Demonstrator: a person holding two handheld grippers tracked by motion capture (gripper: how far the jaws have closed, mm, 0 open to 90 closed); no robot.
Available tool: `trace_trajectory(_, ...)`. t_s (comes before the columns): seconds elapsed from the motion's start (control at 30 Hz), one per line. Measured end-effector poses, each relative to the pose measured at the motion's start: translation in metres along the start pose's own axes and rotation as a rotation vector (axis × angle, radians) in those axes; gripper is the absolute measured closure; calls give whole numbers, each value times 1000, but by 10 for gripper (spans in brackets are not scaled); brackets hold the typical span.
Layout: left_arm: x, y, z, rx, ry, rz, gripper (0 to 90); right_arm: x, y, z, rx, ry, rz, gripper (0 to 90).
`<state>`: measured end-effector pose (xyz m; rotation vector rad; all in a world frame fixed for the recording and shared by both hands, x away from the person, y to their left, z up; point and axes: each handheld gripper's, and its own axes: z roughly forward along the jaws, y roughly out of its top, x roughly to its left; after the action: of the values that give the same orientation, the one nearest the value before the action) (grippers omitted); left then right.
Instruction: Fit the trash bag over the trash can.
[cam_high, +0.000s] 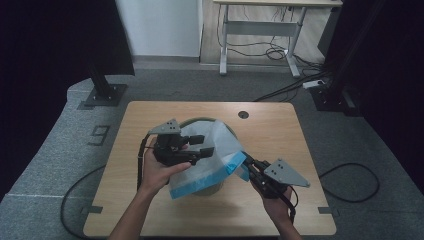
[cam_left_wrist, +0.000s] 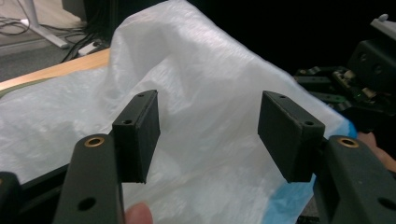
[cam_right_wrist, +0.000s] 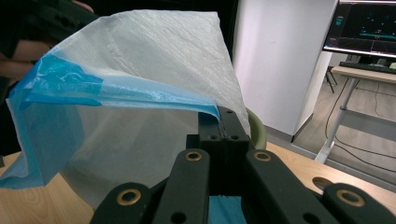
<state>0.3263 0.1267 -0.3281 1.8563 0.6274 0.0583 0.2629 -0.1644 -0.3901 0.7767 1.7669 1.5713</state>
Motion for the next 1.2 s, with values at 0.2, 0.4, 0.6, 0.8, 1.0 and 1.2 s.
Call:
trace_trajectory(0.2,-3,4,-8,-16,-4,-4,390,0,-3,2,18,-5,-14,887)
trace_trajectory(0.4,-7,12,-5,-6,17,1,389,5,-7,6,42,-19,-39,887)
trace_trajectory(0.6,-10,15,3,26,93,19,380,8,-8,9,49,-19,-61,887)
trace_trajectory(0.8,-11,16,8,34,99,19,376,10,-10,11,68,-33,-82,887)
trace_trajectory(1.0,-15,20,3,22,98,22,377,9,-12,13,85,-43,-82,887)
trace_trajectory(1.2,-20,23,13,50,104,40,376,12,-12,15,92,-43,-90,887)
